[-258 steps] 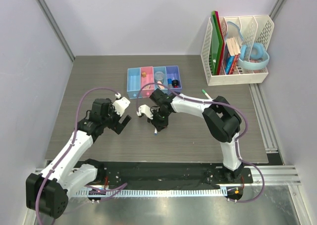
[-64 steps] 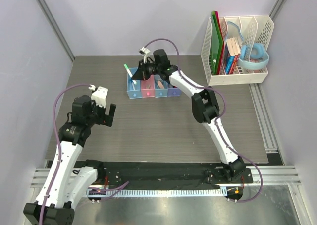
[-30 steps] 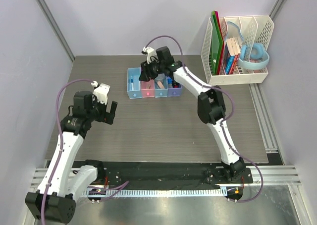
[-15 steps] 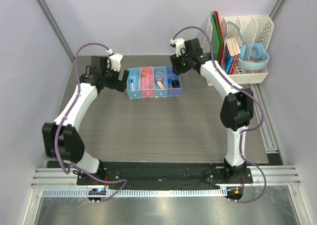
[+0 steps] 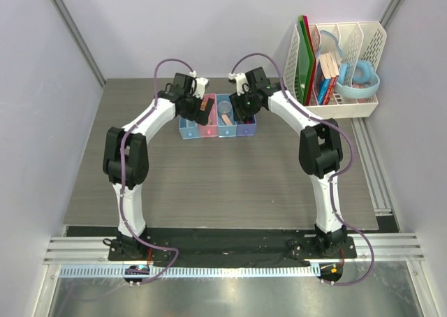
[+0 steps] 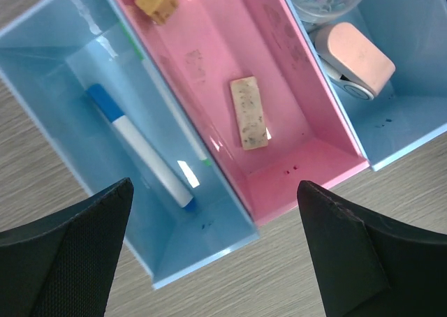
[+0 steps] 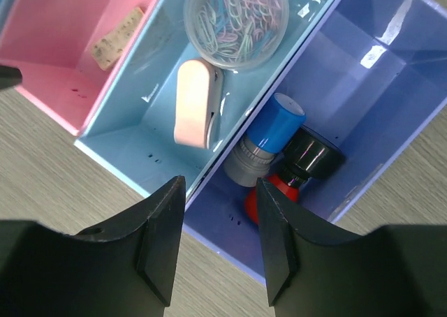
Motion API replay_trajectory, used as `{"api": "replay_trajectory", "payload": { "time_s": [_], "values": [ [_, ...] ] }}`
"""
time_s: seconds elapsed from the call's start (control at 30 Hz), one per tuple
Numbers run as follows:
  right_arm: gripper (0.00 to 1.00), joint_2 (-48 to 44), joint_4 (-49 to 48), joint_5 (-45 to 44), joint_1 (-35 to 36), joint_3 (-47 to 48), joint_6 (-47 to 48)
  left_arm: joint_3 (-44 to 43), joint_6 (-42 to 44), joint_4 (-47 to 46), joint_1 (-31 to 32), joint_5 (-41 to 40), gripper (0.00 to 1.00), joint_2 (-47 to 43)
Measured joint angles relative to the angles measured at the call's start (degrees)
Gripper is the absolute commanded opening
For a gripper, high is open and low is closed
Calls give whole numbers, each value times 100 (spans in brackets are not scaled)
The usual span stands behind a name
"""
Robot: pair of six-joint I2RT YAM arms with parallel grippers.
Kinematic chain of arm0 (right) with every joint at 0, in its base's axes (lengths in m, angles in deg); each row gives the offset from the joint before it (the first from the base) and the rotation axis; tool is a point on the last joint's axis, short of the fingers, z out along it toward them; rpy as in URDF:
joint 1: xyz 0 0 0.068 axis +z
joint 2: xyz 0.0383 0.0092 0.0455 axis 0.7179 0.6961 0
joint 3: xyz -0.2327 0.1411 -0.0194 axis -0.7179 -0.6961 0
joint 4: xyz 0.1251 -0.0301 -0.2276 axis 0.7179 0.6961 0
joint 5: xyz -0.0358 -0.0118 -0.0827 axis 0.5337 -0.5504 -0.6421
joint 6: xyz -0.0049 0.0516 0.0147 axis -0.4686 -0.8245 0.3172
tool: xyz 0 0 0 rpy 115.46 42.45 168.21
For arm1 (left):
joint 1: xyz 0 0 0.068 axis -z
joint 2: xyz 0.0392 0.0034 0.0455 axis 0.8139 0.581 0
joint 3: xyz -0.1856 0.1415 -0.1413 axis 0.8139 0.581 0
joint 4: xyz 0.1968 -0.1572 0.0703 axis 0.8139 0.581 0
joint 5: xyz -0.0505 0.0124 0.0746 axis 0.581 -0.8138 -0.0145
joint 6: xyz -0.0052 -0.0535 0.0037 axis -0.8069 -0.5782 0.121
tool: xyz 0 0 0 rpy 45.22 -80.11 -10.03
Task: Sort the stationery into containers
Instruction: Move the storage box to the center of the board.
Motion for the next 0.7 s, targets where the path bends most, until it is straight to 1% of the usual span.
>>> {"api": "replay_trajectory", "payload": {
  "time_s": [0.17, 0.47, 0.7],
  "values": [
    [50, 195, -52, 81, 0, 0, -7, -15, -17, -37, 136, -105, 100, 140],
    [49, 310, -229, 103, 103, -116, 4, 37, -46, -76, 168, -96, 100, 142],
    [49, 188, -590, 142, 146, -553, 52, 354, -46, -234, 236, -94, 92, 142]
  ]
}}
